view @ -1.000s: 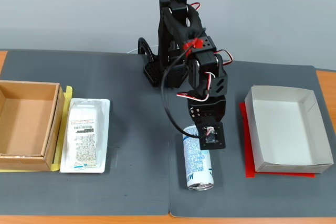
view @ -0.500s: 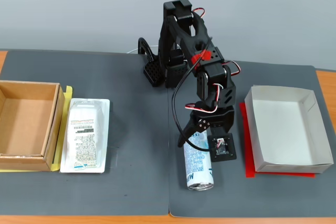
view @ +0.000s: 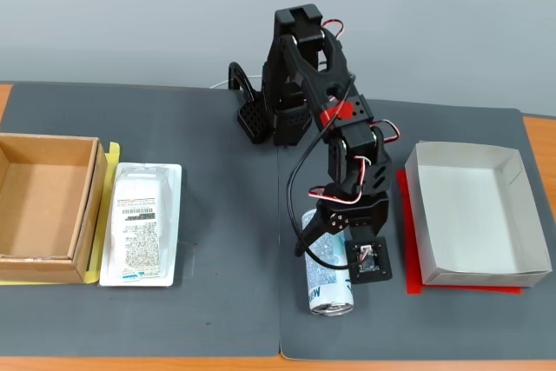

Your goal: Pick the can and put it in the brown box

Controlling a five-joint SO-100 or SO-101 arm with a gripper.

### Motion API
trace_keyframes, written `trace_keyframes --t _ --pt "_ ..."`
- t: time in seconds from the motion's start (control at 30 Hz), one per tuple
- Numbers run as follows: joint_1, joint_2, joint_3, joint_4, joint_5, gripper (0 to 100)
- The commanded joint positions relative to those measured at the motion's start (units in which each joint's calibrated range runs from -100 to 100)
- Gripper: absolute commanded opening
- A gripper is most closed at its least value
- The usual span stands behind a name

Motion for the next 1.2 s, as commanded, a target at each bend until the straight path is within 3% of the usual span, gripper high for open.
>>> trace_keyframes --t 0.0,1.17 --pt "0.19 0.97 -2.93 -0.54 0.26 41" --pt "0.68 14.87 -3.11 -5.39 0.31 41"
